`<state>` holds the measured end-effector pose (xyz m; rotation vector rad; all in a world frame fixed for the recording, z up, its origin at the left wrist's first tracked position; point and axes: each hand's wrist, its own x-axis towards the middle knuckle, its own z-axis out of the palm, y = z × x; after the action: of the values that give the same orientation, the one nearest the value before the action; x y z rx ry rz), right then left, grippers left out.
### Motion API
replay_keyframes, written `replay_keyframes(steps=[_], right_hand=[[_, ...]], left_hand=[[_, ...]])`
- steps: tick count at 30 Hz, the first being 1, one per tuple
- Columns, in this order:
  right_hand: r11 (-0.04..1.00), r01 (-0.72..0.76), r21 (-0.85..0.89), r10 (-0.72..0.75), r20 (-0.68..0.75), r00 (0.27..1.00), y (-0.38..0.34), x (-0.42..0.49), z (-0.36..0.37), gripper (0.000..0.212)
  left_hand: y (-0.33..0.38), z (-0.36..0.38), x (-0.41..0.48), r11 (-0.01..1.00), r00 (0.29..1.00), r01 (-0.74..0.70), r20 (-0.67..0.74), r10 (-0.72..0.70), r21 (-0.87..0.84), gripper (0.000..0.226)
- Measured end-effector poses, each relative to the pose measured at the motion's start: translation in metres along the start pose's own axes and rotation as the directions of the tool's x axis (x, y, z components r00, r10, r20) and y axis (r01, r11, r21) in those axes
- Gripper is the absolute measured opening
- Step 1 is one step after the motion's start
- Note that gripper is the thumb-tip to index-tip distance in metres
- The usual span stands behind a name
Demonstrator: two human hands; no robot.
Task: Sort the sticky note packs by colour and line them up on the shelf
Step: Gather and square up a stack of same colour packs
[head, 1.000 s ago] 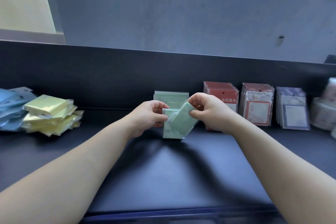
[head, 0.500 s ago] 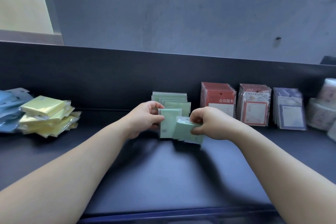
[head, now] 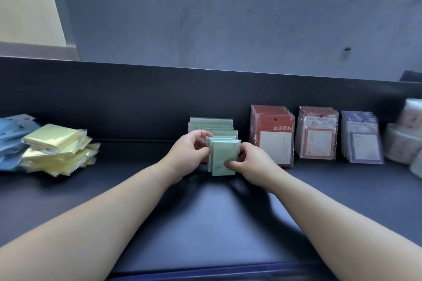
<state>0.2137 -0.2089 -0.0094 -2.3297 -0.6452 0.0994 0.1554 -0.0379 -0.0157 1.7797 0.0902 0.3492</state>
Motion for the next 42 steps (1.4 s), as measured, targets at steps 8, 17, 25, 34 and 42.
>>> replay_keyframes(steps=[8,17,25,34,42], right_hand=[[0.999,0.028,-0.046,-0.035,-0.169,0.985,0.001,0.004,0.010,0.028],[1.000,0.000,0.025,0.002,-0.100,0.995,0.001,0.004,0.023,0.096],[0.912,-0.122,0.392,0.131,0.006,0.991,0.003,0.026,0.026,0.081],[0.805,-0.071,0.590,0.024,0.086,0.996,0.006,0.037,0.029,0.063],[0.856,-0.037,0.516,0.029,0.023,0.999,0.012,0.035,0.031,0.062]], left_hand=[[-0.001,0.002,-0.003,0.940,0.995,-0.033,-0.074,0.062,0.341,0.054],[-0.003,-0.001,0.001,0.908,0.954,0.255,-0.239,-0.181,0.333,0.074],[-0.010,0.000,0.015,0.944,0.960,0.275,-0.097,-0.261,0.181,0.082],[-0.002,0.008,0.010,0.923,0.960,0.281,-0.062,-0.275,0.262,0.083],[-0.002,0.010,0.004,0.893,0.955,0.212,-0.280,-0.102,0.398,0.063]])
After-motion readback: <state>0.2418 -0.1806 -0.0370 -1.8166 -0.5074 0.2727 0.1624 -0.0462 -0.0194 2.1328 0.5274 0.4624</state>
